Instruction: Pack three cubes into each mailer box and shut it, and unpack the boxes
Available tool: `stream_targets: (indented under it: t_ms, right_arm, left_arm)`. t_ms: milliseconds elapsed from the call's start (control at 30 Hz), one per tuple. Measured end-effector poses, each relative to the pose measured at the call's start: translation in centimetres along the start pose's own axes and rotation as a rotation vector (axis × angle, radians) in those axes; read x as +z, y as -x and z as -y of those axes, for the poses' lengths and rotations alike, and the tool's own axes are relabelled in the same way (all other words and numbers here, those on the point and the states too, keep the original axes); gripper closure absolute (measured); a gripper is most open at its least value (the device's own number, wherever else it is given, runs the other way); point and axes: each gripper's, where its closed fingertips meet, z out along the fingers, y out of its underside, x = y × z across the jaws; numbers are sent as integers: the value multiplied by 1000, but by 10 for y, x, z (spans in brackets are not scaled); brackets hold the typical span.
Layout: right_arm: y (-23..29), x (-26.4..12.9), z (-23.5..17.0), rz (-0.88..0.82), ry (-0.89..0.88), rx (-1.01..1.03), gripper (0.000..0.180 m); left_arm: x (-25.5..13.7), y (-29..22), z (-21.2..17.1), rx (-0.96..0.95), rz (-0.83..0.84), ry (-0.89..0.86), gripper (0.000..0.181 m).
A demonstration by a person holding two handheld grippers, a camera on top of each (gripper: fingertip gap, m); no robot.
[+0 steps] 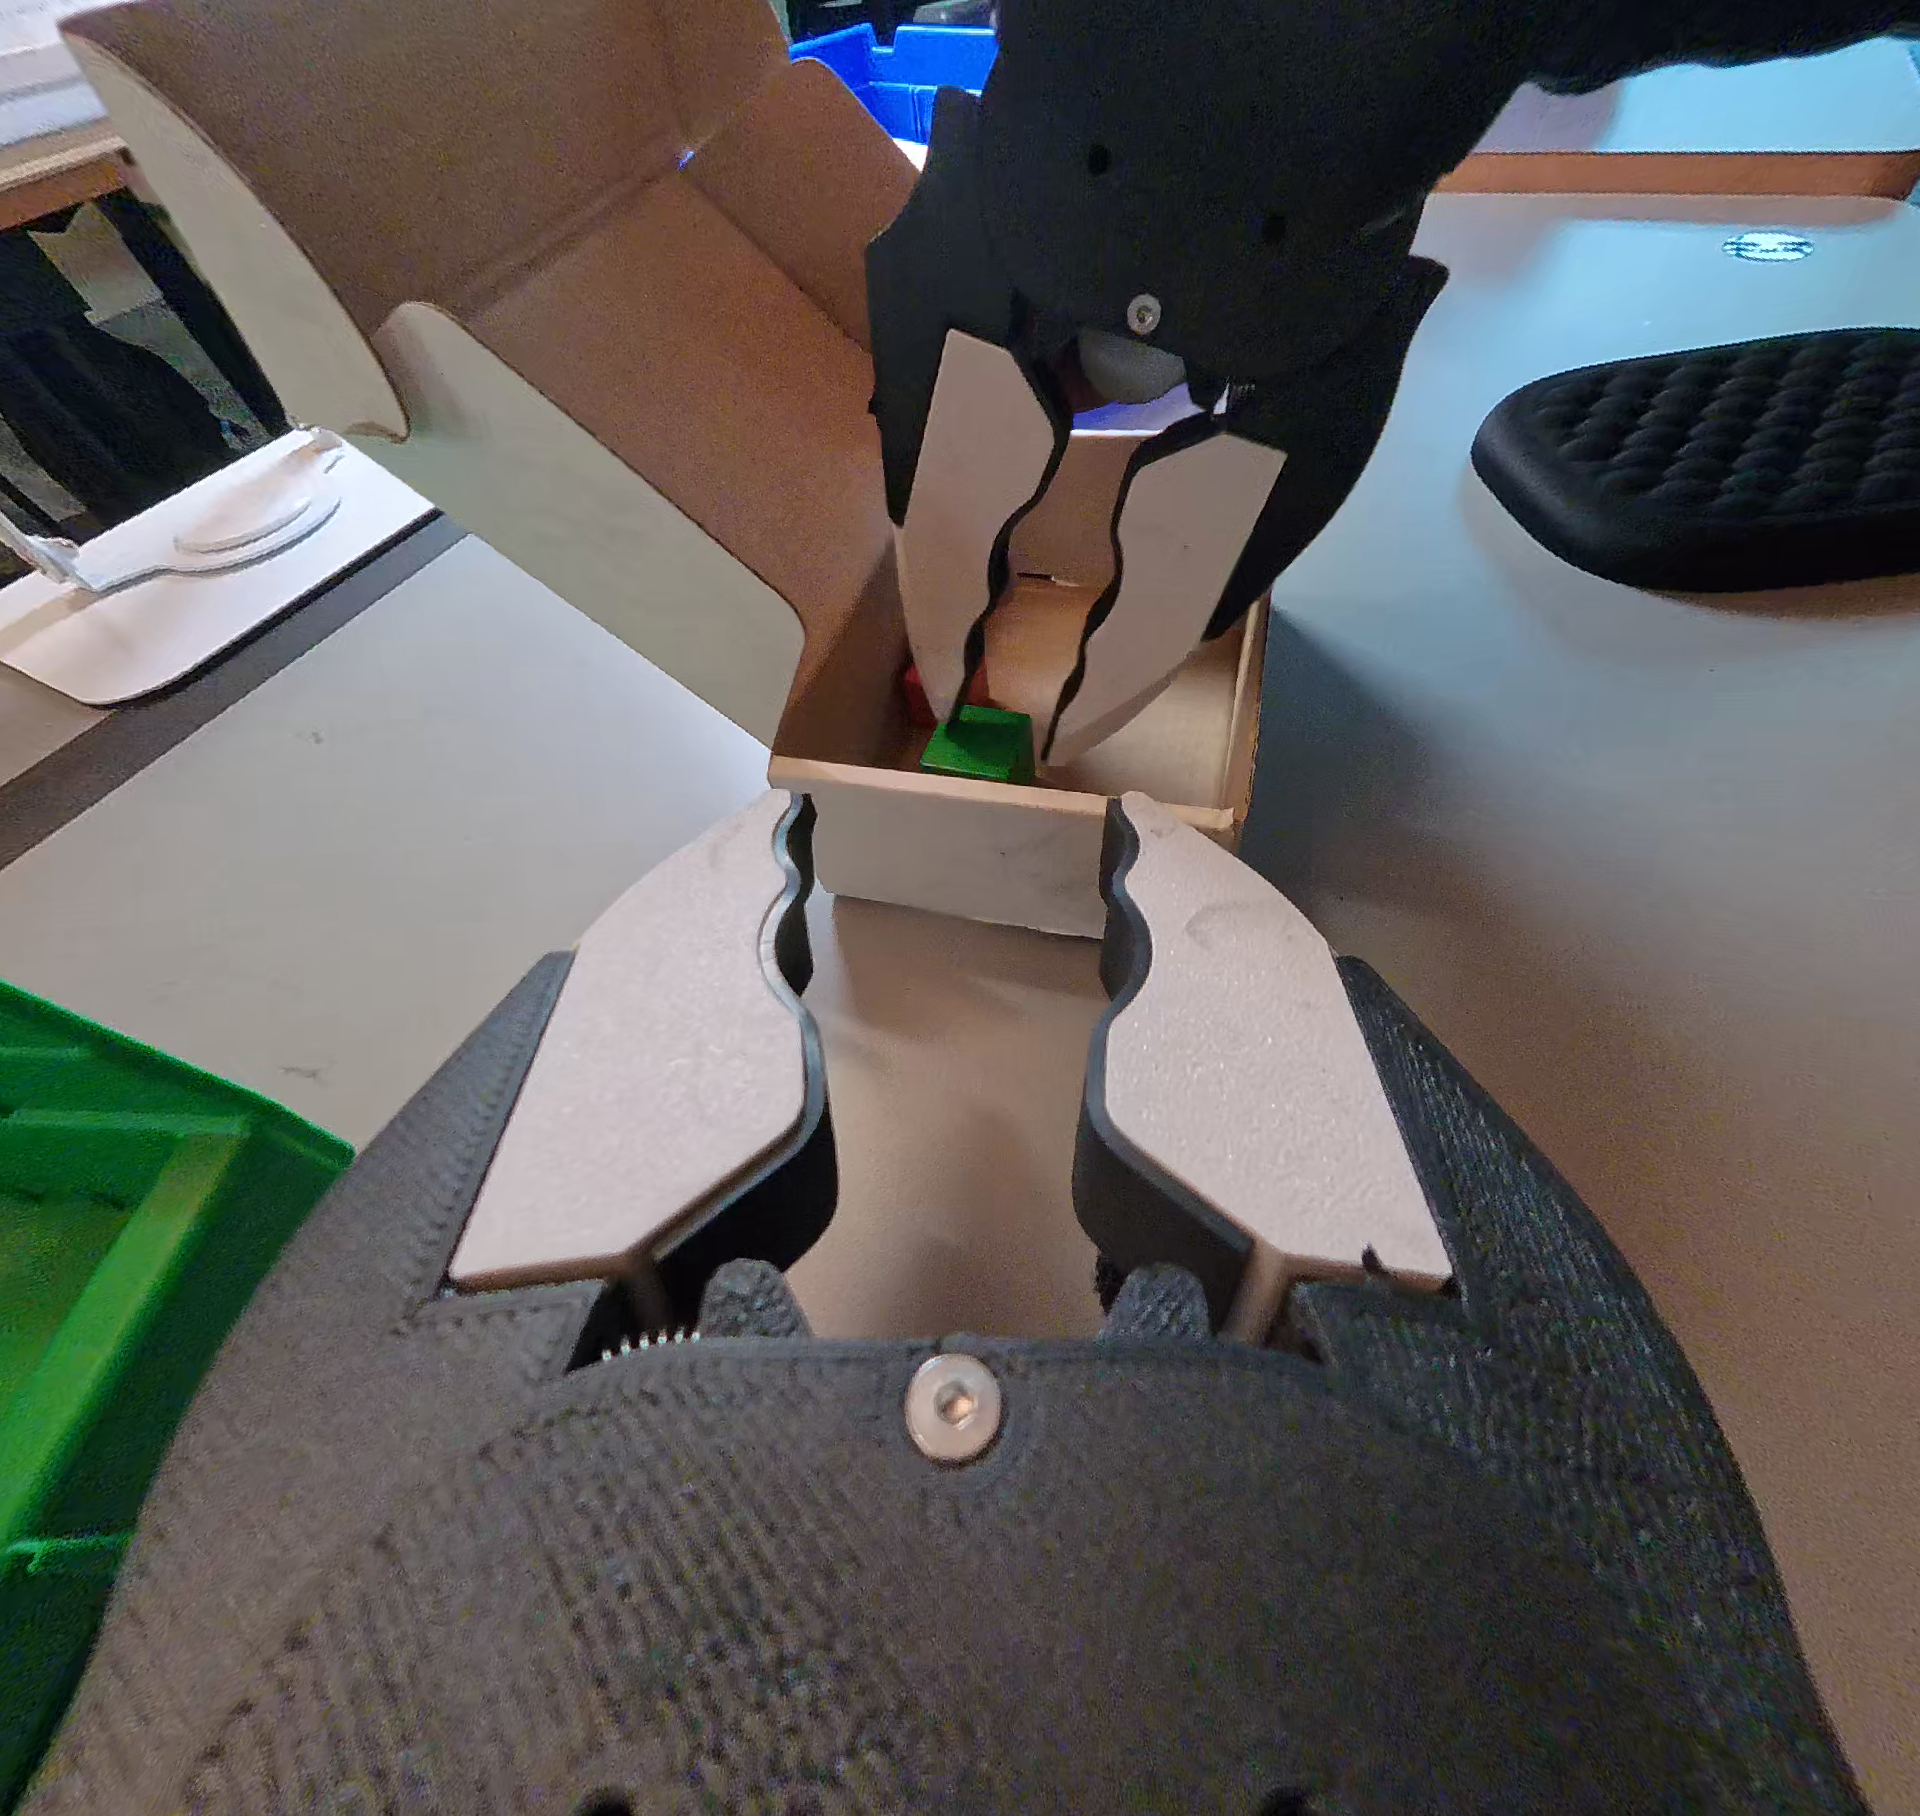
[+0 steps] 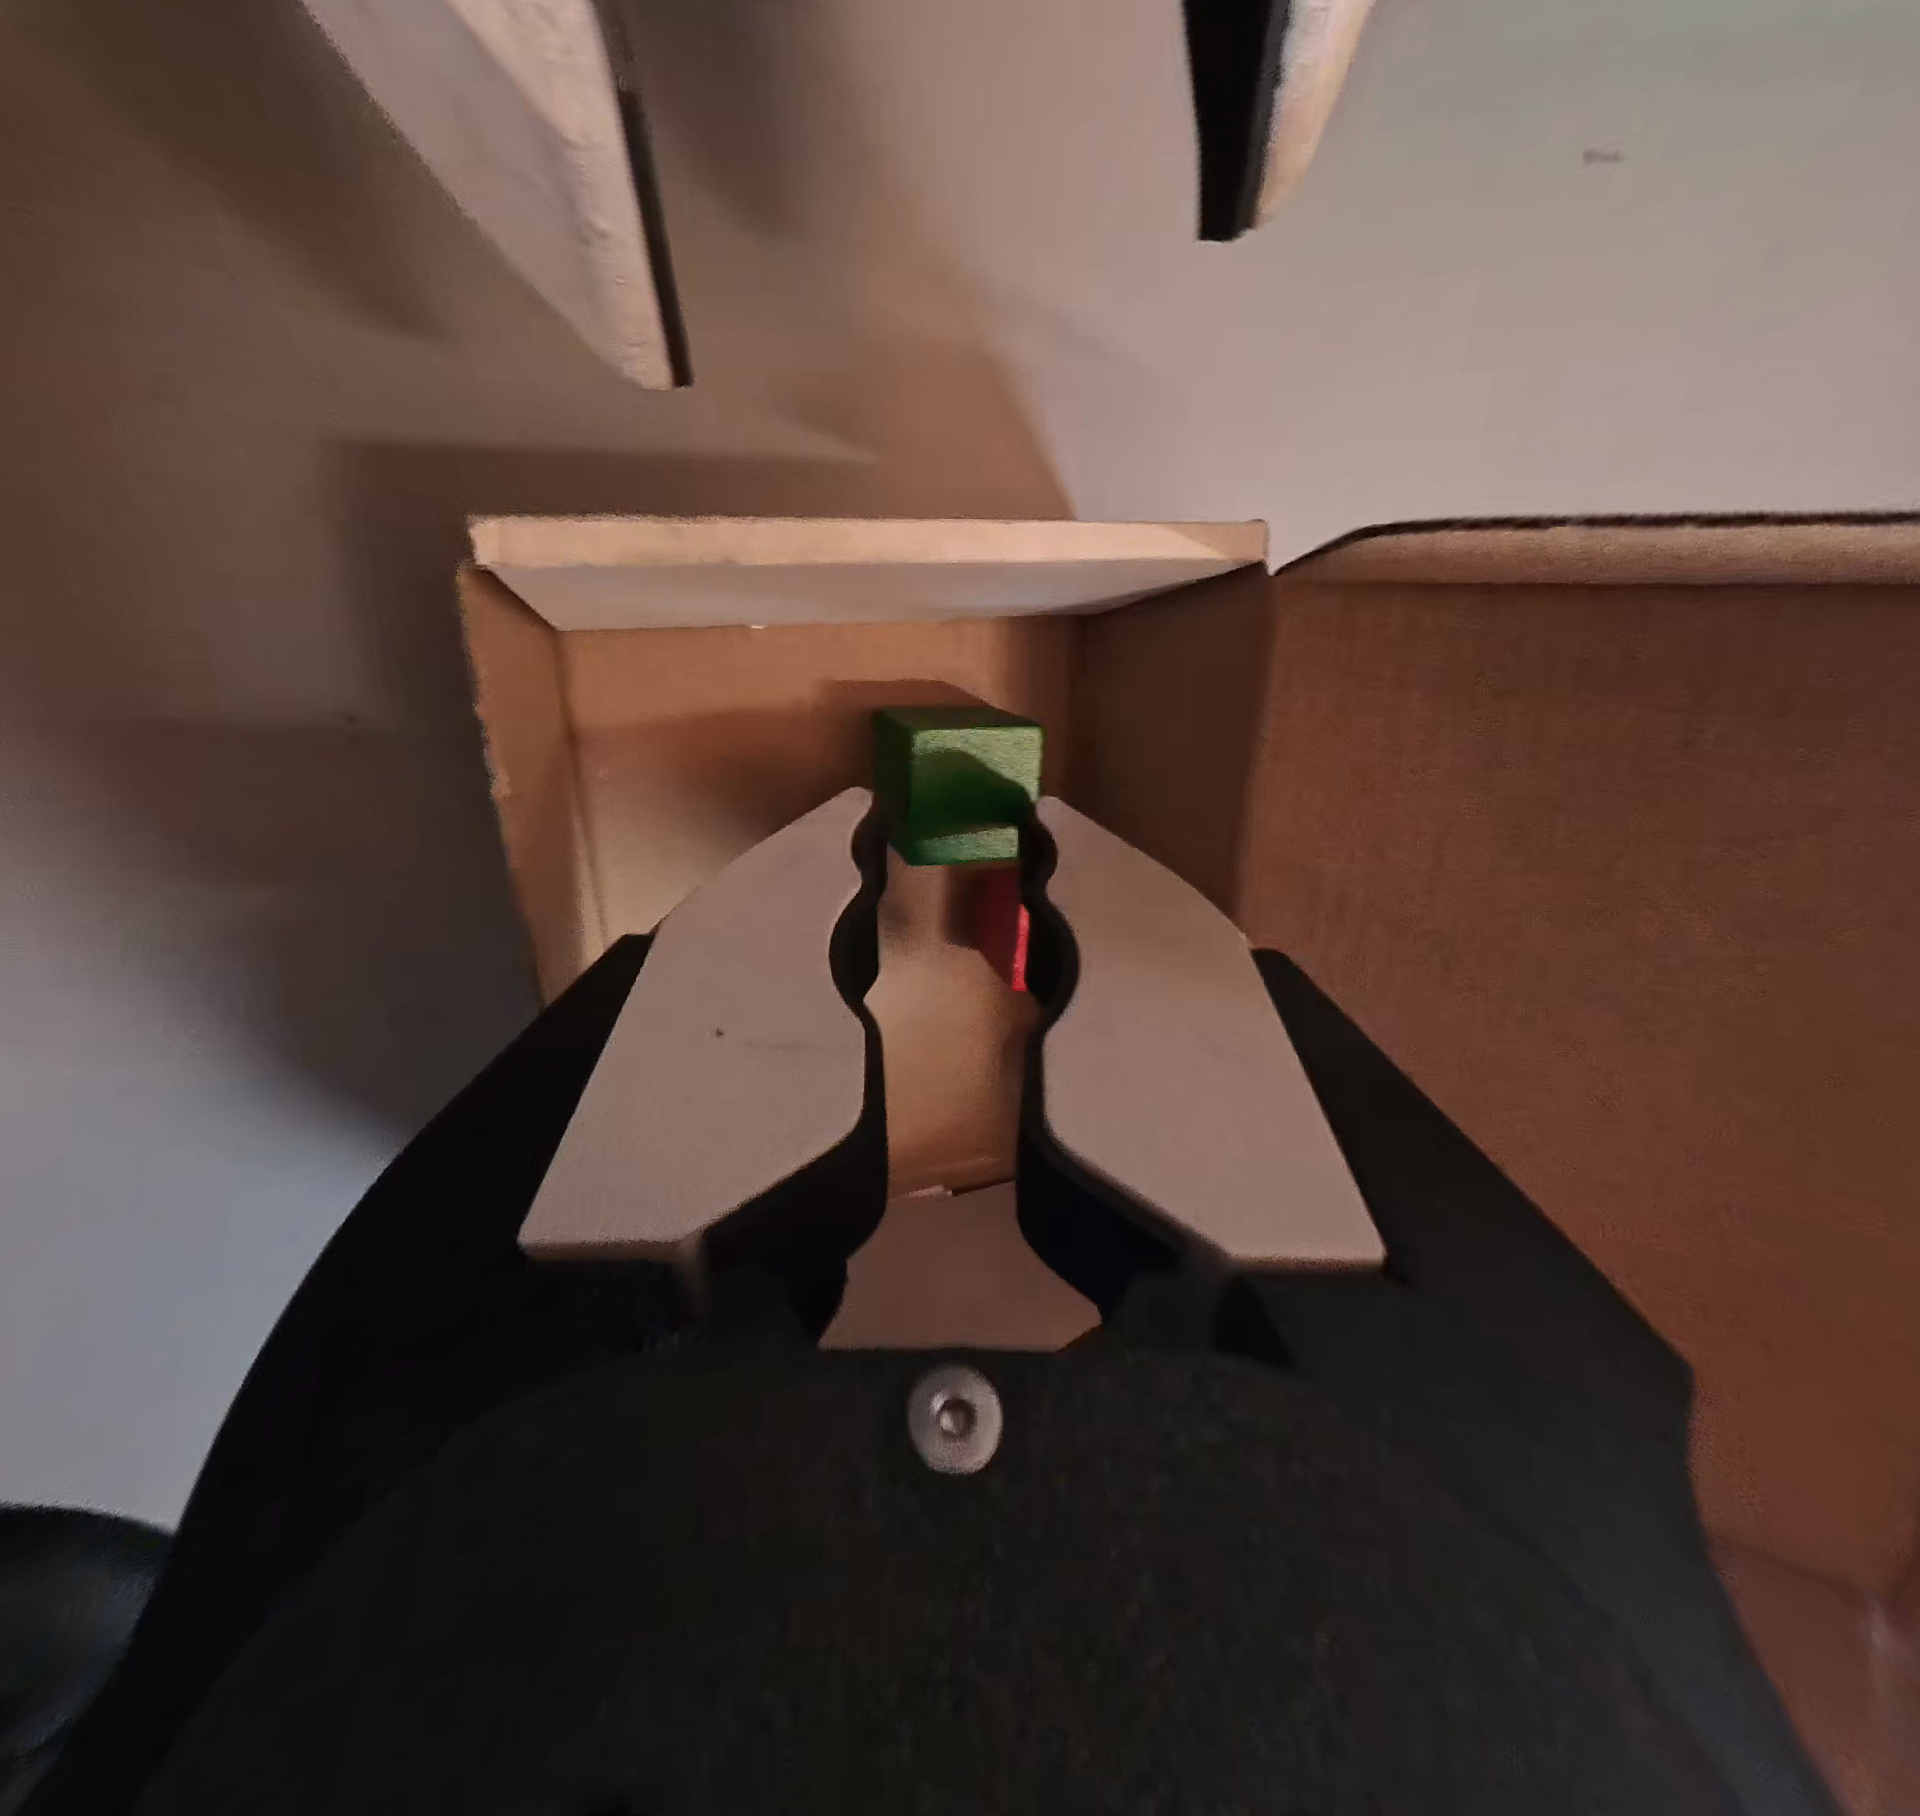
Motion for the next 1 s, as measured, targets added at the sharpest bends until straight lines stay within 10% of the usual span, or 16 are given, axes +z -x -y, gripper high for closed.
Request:
stream_targets:
  t_ms: [400,633,1000]
  right_arm:
    - [1,5,4,99,-18,60,153]
    - [-14,-66,3,62,-133,104,153]
    - [-91,-182,-128,-181,-78,391,153]
  left_arm:
    - [-2,1,1,2,5,-5,129]
    - [-1,1,-1,-9,-1,0,129]
    - [2,-1,-5,-27,-10,9,129]
